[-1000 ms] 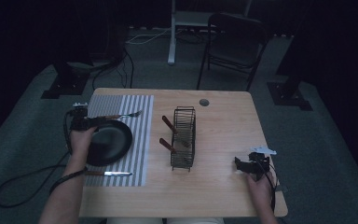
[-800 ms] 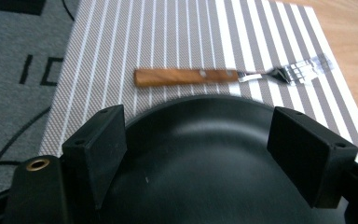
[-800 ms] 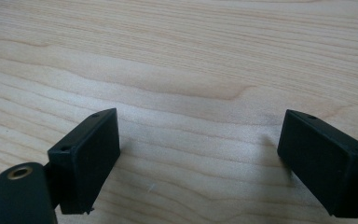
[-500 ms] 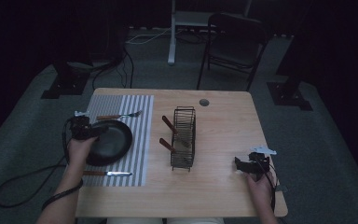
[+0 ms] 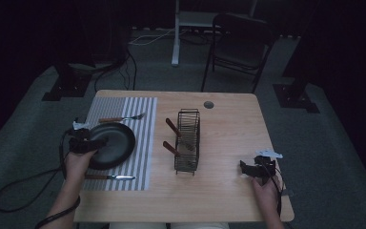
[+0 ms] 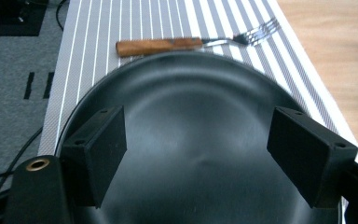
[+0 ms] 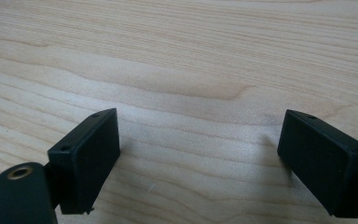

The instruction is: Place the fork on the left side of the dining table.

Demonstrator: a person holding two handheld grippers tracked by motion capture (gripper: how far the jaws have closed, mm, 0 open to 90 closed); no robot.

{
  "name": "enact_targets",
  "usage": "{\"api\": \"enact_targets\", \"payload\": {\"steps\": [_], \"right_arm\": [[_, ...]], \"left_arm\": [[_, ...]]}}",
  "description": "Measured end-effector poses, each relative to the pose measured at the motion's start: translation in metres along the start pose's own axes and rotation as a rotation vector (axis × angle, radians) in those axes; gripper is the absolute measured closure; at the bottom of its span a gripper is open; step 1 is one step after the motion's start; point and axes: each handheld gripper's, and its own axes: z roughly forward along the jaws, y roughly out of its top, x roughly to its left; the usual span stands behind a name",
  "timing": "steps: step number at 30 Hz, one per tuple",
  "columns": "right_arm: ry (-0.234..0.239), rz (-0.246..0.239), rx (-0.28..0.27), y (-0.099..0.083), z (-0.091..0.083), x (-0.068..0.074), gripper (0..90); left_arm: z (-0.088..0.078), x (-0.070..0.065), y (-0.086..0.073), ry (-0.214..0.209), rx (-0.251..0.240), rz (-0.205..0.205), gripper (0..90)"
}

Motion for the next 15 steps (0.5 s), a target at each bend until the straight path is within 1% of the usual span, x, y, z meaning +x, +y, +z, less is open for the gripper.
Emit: {"api": "enact_targets", "payload": {"steps": [1,2,5,8,9,10,11,12,15], "right_arm": [[0.000,0.000,0.000,0.000,0.000,0.000,12.4],[0.000,0.000,0.000,0.000,0.000,0.000,12.5],[0.000,0.000,0.000,0.000,0.000,0.000,12.4],[0.000,0.000,0.000,0.000,0.000,0.000,12.4],[0.000,0.000,0.000,0.000,0.000,0.000,12.4],[0.000,0.000,0.000,0.000,0.000,0.000,12.4],[0.000,0.000,0.000,0.000,0.000,0.000,12.4],[0.000,0.000,0.000,0.000,0.000,0.000,12.5],[0.000,0.000,0.000,0.000,0.000,0.000,12.5]], "left_arm": [[0.000,0.000,0.000,0.000,0.000,0.000,19.9],[-0.003,0.000,-0.006,0.002,-0.009,0.003,19.9],[-0.008,0.001,-0.014,0.002,-0.018,0.003,19.9],[-0.013,0.001,-0.024,0.007,-0.031,-0.010,19.9],[-0.015,0.000,-0.027,0.003,-0.032,-0.013,19.9],[-0.015,0.000,-0.027,0.003,-0.032,-0.013,19.9],[-0.018,-0.002,-0.033,0.009,-0.021,0.010,19.9],[-0.020,-0.003,-0.036,0.016,-0.028,0.017,19.9],[-0.027,-0.004,-0.044,0.008,-0.037,0.017,19.9]]}}
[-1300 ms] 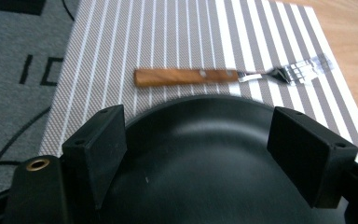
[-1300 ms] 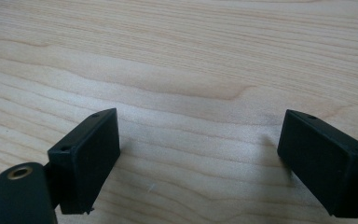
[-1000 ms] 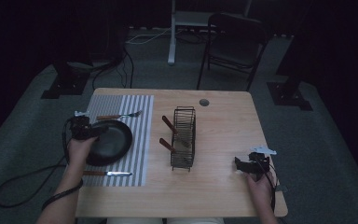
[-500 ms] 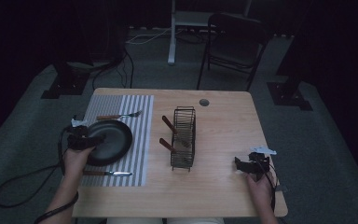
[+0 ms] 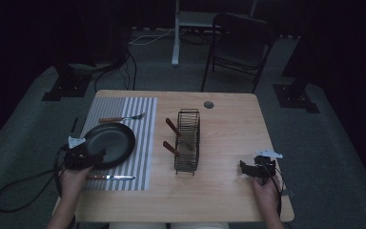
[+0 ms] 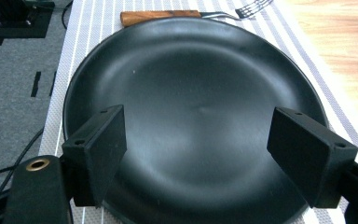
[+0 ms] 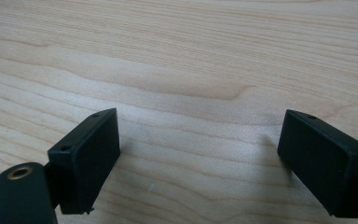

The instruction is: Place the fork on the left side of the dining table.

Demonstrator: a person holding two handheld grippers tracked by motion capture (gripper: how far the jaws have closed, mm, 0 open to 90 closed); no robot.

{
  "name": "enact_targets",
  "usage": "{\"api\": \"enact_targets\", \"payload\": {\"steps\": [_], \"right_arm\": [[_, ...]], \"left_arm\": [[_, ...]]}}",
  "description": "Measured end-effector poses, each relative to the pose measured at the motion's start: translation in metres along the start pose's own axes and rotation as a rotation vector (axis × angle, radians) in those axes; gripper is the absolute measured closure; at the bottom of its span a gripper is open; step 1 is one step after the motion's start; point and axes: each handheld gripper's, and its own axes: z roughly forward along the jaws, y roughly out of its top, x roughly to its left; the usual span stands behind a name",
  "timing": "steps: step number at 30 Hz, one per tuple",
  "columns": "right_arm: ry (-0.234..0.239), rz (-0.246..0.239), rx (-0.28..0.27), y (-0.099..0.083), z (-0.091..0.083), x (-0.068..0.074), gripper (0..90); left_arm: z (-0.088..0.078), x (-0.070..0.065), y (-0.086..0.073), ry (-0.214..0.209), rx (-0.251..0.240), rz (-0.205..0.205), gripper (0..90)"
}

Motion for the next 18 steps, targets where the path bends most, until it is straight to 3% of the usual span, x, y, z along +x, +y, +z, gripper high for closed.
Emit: {"api": "enact_targets", "payload": {"steps": [9,13,18], "right_arm": [[0.000,0.001,0.001,0.000,0.000,0.000,12.4],[0.000,0.002,0.001,0.000,0.000,0.000,12.4],[0.000,0.002,0.001,0.000,0.000,0.000,12.4]], "left_arm": [[-0.020,-0.002,-0.024,0.015,-0.007,0.010,19.9],[-0.028,-0.001,-0.035,0.047,-0.036,0.008,19.9],[-0.034,0.002,-0.050,0.040,-0.027,0.006,19.9]]}}
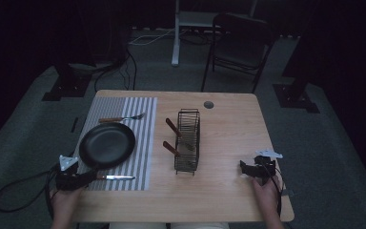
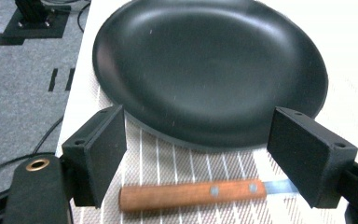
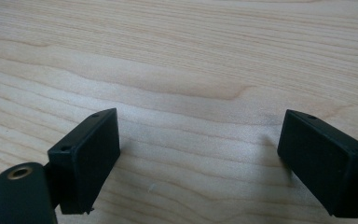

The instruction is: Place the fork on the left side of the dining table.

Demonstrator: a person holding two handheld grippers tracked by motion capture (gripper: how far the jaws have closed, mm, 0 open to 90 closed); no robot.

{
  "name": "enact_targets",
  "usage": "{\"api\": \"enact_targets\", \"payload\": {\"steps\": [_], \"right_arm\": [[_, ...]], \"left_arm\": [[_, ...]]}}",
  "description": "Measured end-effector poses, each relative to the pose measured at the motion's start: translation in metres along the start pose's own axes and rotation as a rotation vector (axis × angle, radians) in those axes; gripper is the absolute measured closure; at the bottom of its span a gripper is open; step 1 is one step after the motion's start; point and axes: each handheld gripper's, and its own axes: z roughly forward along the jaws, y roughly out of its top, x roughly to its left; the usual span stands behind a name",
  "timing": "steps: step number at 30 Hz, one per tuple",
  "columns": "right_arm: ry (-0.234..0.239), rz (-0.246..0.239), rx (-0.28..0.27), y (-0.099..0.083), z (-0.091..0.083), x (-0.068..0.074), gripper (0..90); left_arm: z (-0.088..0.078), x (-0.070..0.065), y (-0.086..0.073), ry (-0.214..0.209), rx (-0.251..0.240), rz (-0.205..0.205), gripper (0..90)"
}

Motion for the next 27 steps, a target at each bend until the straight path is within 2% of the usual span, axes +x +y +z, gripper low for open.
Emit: {"api": "enact_targets", "payload": {"steps": [1,2,7,10,14,15,18,19,21,23,25,27], "right_arm": [[0.000,0.000,0.000,0.000,0.000,0.000,12.4],[0.000,0.000,0.000,0.000,0.000,0.000,12.5],[0.000,0.000,0.000,0.000,0.000,0.000,12.4],[0.000,0.001,0.000,0.000,0.000,0.000,12.5],[0.000,0.000,0.000,0.000,0.000,0.000,12.4],[0.000,0.000,0.000,0.000,0.000,0.000,12.4],[0.000,0.001,0.000,0.000,0.000,0.000,12.4],[0.000,0.000,0.000,0.000,0.000,0.000,12.4],[0.000,0.000,0.000,0.000,0.000,0.000,12.4],[0.000,0.000,0.000,0.000,0.000,0.000,12.4],[0.000,0.000,0.000,0.000,0.000,0.000,12.5],[0.000,0.000,0.000,0.000,0.000,0.000,12.4]], "left_arm": [[0.000,0.000,0.000,0.000,0.000,0.000,19.9],[-0.002,0.000,-0.007,0.009,0.014,0.009,19.9],[-0.009,-0.002,-0.019,0.014,0.014,0.026,19.9],[-0.015,-0.003,-0.029,0.042,0.004,0.042,19.9],[-0.021,-0.002,-0.036,0.049,-0.011,0.042,19.9],[-0.023,-0.002,-0.039,0.054,-0.029,0.047,19.9],[-0.026,-0.001,-0.045,0.101,-0.052,0.053,19.9],[-0.028,0.000,-0.047,0.135,-0.067,0.047,19.9],[-0.030,0.003,-0.048,0.157,-0.086,0.025,19.9],[-0.030,0.005,-0.049,0.185,-0.095,0.021,19.9],[-0.030,0.006,-0.050,0.188,-0.086,0.008,19.9],[-0.030,0.005,-0.051,0.188,-0.078,0.016,19.9]]}}
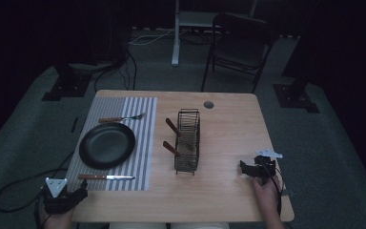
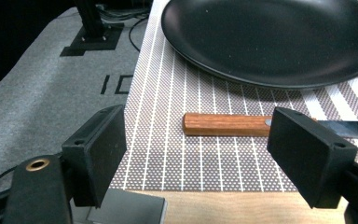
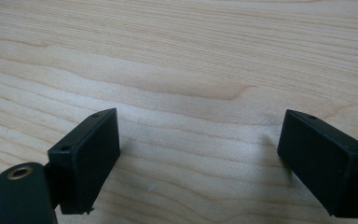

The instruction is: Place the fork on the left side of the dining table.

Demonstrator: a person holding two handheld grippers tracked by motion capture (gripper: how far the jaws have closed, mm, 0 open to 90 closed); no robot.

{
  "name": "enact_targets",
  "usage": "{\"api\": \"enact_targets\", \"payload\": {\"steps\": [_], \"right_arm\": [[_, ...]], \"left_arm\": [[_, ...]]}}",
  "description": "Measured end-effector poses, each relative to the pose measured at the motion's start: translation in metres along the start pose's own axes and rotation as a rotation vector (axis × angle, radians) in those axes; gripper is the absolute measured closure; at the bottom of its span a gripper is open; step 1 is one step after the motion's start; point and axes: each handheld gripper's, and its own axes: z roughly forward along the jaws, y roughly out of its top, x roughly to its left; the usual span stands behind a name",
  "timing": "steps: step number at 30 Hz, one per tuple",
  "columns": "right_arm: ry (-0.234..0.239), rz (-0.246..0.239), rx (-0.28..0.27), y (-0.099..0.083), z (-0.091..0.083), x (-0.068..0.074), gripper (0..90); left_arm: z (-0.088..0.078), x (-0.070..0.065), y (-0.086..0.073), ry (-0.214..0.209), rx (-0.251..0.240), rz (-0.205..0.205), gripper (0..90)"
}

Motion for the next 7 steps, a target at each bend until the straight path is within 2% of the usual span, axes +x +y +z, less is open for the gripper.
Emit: {"api": "enact_targets", "payload": {"steps": [7], "right_arm": [[0.000,0.000,0.001,0.0001,0.0000,0.0000,12.5]], "left_arm": [[-0.0028,0.0011,-0.0034,0.007,0.010,0.005,19.9]]}}
